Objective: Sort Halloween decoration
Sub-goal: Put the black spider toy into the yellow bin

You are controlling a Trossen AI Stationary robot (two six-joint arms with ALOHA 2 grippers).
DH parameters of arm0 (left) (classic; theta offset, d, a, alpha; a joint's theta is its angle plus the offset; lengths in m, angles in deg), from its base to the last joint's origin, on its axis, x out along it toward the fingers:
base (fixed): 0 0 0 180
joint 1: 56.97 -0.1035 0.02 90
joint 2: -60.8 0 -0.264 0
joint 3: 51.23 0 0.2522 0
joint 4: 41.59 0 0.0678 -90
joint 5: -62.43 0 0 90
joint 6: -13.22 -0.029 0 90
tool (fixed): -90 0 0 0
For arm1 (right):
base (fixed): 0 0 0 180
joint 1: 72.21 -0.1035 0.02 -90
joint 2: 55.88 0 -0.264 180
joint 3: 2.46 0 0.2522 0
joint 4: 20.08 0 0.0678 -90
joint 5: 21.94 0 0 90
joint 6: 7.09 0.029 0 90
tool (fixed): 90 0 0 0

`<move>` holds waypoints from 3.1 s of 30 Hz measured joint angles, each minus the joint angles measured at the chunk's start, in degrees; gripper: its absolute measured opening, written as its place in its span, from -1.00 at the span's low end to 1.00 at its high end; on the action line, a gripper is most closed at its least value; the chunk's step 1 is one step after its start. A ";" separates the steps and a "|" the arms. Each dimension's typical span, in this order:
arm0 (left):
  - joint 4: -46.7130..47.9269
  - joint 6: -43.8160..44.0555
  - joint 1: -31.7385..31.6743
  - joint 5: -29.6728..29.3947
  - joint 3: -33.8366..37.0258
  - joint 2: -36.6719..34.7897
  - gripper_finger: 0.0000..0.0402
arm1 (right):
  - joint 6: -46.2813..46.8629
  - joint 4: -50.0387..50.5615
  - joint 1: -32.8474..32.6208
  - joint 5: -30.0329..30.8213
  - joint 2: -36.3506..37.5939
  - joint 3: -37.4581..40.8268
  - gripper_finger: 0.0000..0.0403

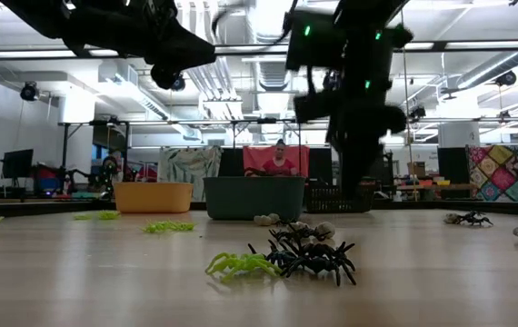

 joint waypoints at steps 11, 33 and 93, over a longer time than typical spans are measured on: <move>-0.14 0.00 0.57 0.12 0.68 0.00 -0.61 | -10.81 -30.13 2.40 -18.02 16.95 15.16 -0.96; -2.71 -1.53 0.61 -0.01 0.70 0.00 -0.61 | -11.06 -81.06 11.19 -72.10 21.34 21.23 -0.96; 19.29 -11.53 -0.96 -33.06 0.59 -11.51 -0.61 | -18.57 -43.60 24.94 -9.77 -25.20 -36.65 -0.96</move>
